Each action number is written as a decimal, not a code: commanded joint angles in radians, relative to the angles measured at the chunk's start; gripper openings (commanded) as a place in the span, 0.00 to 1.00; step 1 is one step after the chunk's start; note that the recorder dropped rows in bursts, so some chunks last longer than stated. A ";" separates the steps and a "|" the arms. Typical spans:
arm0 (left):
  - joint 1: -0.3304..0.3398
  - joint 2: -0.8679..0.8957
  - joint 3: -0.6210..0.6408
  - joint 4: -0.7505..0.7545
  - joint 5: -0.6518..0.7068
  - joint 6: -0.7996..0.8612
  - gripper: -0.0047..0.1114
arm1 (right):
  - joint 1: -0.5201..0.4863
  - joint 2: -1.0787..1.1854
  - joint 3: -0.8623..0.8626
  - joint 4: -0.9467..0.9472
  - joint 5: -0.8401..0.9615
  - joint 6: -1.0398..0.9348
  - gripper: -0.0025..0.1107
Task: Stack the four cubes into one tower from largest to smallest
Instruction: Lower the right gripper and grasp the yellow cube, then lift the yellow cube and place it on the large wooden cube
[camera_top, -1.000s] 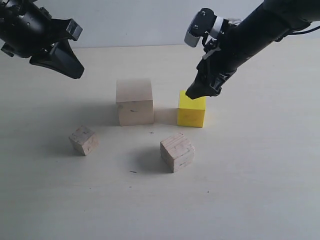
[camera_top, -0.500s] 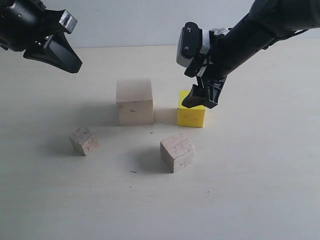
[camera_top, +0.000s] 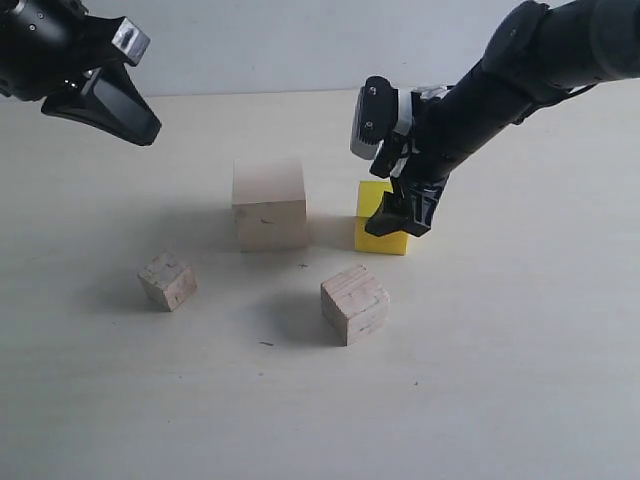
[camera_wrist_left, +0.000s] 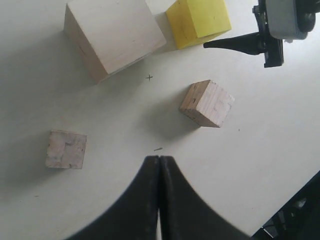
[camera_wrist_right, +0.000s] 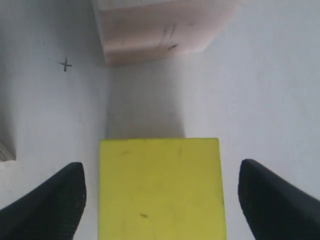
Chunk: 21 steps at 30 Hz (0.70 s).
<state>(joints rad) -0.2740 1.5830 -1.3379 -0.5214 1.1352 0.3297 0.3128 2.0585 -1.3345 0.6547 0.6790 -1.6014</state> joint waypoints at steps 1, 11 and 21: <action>-0.006 -0.011 0.002 0.022 0.004 0.005 0.04 | 0.003 0.005 0.001 -0.004 -0.005 -0.002 0.70; -0.006 -0.011 0.002 0.025 0.004 0.005 0.04 | 0.003 -0.006 0.001 -0.011 0.057 0.034 0.15; -0.006 -0.011 0.002 0.025 0.004 0.007 0.04 | 0.003 -0.110 -0.019 -0.011 0.043 0.032 0.02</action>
<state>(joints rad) -0.2740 1.5830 -1.3379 -0.4944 1.1411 0.3316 0.3128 1.9886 -1.3345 0.6413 0.7271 -1.5737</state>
